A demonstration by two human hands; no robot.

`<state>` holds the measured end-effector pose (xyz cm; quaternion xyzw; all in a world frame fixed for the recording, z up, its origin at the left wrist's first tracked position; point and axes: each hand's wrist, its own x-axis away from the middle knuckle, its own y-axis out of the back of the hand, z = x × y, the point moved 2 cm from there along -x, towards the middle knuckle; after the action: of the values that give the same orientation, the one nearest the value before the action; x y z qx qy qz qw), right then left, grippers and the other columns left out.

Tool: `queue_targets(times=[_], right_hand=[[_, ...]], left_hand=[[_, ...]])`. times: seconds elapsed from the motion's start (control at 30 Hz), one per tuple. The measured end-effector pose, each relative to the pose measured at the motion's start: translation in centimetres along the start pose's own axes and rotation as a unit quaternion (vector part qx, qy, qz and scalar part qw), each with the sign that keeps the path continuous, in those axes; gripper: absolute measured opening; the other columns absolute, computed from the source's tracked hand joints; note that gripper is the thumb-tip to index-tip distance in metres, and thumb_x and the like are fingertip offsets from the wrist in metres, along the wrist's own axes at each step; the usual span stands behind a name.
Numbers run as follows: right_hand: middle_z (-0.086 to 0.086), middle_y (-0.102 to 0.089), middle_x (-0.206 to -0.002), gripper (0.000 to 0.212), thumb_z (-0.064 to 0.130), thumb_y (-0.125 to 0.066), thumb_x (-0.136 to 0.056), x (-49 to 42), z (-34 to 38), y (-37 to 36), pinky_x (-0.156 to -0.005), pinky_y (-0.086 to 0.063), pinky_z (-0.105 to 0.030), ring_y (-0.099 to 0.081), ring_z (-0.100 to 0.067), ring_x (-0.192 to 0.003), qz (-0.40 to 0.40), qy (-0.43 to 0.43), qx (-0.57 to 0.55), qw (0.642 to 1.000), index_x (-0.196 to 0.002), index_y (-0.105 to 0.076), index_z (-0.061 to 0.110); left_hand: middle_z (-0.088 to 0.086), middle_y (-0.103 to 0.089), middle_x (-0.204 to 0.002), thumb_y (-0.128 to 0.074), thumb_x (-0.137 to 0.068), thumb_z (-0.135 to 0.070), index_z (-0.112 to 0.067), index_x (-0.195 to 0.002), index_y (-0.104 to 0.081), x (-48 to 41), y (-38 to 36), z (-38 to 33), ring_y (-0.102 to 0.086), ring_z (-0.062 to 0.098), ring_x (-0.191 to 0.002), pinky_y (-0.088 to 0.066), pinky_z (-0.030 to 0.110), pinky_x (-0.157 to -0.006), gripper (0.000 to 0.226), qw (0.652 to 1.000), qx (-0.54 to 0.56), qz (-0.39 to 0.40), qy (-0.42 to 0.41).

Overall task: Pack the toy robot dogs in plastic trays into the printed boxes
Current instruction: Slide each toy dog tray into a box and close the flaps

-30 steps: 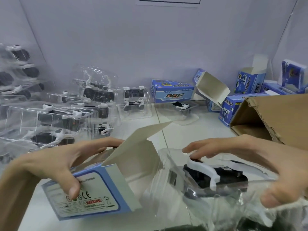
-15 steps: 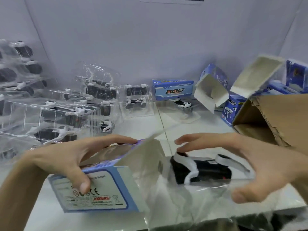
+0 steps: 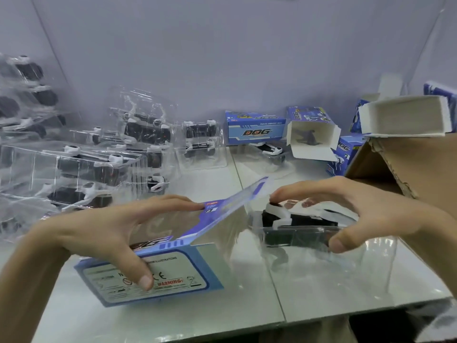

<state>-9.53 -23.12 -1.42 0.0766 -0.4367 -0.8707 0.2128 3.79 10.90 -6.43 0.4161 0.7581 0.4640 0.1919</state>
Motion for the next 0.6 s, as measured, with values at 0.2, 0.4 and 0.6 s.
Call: queue_targets(times=[0.2,0.4,0.6], right_hand=[[0.039,-0.043,-0.141,0.080,0.054,-0.073,-0.058,-0.4,-0.6,-1.0,-0.113,-0.036,-0.028,-0.040,0.010,-0.132,-0.066,-0.045,0.056,0.995,-0.134,-0.048,0.055],[0.029,-0.039,-0.150,0.085,0.037,-0.078,-0.063,0.0,1.1,-2.6,-0.112,-0.035,-0.027,-0.036,0.003,-0.140,-0.126,0.021,0.086,0.988,-0.142,-0.047,0.044],[0.027,-0.025,-0.158,0.093,0.053,-0.077,-0.059,0.9,1.3,-2.7,-0.117,-0.032,-0.036,-0.022,0.007,-0.146,-0.178,-0.014,0.108,0.978,-0.144,-0.039,0.053]], left_hand=[[-0.035,-0.025,-0.150,-0.084,-0.044,-0.081,-0.066,-0.144,-0.027,-0.6,0.5,-1.9,-0.023,-0.004,-0.145,-0.032,0.033,-0.109,0.116,0.999,0.015,0.021,-0.045],[-0.039,-0.030,-0.138,-0.078,-0.044,-0.086,-0.067,-0.142,-0.026,-1.7,-0.4,-2.4,-0.033,-0.012,-0.132,-0.039,0.031,-0.102,0.113,0.996,0.027,-0.078,-0.022],[-0.034,-0.033,-0.141,-0.081,-0.045,-0.077,-0.064,-0.142,-0.029,-2.1,-0.8,-2.9,-0.028,-0.006,-0.138,-0.036,0.025,-0.102,0.111,0.986,0.047,-0.154,-0.046]])
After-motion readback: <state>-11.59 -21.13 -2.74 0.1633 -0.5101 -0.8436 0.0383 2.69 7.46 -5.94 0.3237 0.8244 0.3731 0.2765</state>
